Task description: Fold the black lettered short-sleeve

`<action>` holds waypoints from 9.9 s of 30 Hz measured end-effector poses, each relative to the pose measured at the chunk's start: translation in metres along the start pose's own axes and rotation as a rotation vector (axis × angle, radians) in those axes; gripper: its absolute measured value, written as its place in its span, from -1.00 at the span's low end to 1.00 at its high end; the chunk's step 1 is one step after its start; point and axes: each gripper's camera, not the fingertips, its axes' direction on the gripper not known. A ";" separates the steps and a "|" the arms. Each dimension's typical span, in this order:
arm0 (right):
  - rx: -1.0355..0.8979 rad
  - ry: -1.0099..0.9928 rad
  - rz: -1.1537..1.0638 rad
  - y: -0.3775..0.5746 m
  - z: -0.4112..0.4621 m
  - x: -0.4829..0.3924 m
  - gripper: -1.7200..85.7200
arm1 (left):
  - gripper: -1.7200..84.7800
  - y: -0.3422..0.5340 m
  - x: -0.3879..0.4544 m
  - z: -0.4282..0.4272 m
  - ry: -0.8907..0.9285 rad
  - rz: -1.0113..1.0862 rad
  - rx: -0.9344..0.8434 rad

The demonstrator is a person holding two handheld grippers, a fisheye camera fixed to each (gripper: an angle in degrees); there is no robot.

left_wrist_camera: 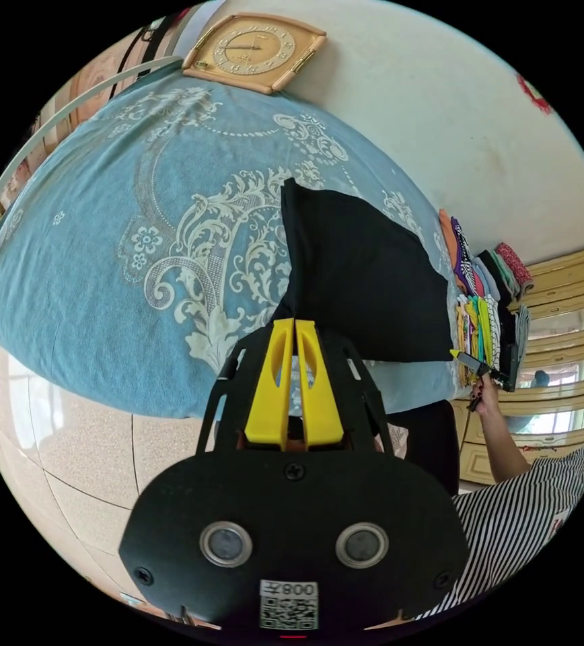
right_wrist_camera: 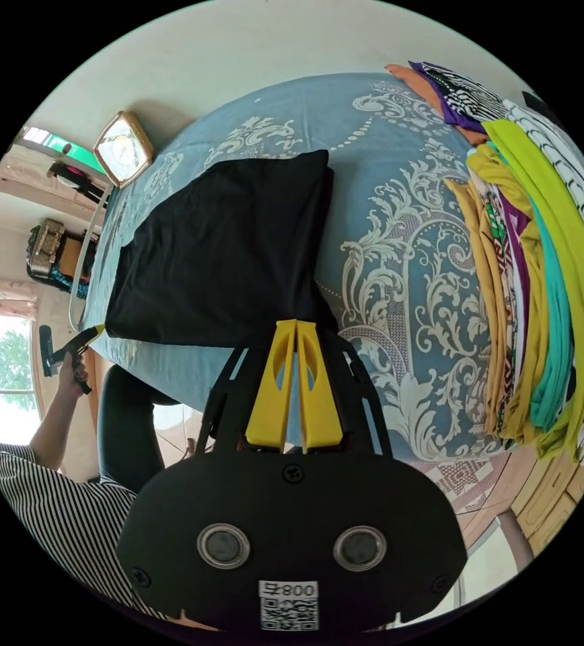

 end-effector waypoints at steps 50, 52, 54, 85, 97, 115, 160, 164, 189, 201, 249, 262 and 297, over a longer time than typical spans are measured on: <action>-0.039 0.122 -0.159 0.089 0.001 -0.033 -0.96 | -0.96 -0.028 0.365 0.036 -0.134 0.155 -0.141; -0.026 0.159 -0.192 0.093 0.004 -0.037 -0.96 | -0.96 -0.032 0.392 0.037 -0.165 0.192 -0.152; -0.006 0.190 -0.220 0.097 0.006 -0.040 -0.96 | -0.96 -0.041 0.423 0.039 -0.171 0.207 -0.183; 0.075 -0.368 0.175 0.110 0.026 0.136 -0.89 | -0.80 -0.057 1.029 0.149 0.067 0.877 -0.320; 0.138 -0.644 0.113 0.095 0.033 0.162 -0.95 | -0.75 -0.037 1.222 0.195 -0.071 1.100 -0.273; 0.189 -0.707 0.198 -0.014 0.088 0.194 -0.76 | -0.92 -0.062 1.204 0.147 0.047 0.864 -0.185; 0.118 -0.732 -0.146 -0.254 0.253 -0.290 -0.93 | -0.93 -0.021 0.577 -0.054 0.244 0.417 0.120; 0.036 -0.696 -0.175 -0.270 0.301 -0.365 -0.93 | -0.93 -0.006 0.469 -0.059 0.258 0.301 0.121; -0.203 -0.446 -0.257 -0.326 0.491 -0.626 -0.92 | -0.93 0.068 0.059 -0.007 0.464 -0.129 0.069; -0.239 -0.327 -0.365 -0.322 0.512 -0.699 -0.89 | -0.94 0.108 -0.025 -0.014 0.537 -0.227 0.085; -0.093 0.015 -0.433 -0.014 0.286 -0.618 -0.82 | -0.96 0.105 0.129 -0.065 0.086 0.113 0.078; -0.067 0.177 -0.566 0.048 0.290 -0.650 -0.85 | -0.96 0.096 0.197 -0.033 0.083 0.160 -0.003; -0.064 0.111 -0.600 0.085 0.257 -0.595 -0.96 | -0.96 0.127 0.214 0.032 0.084 0.049 0.009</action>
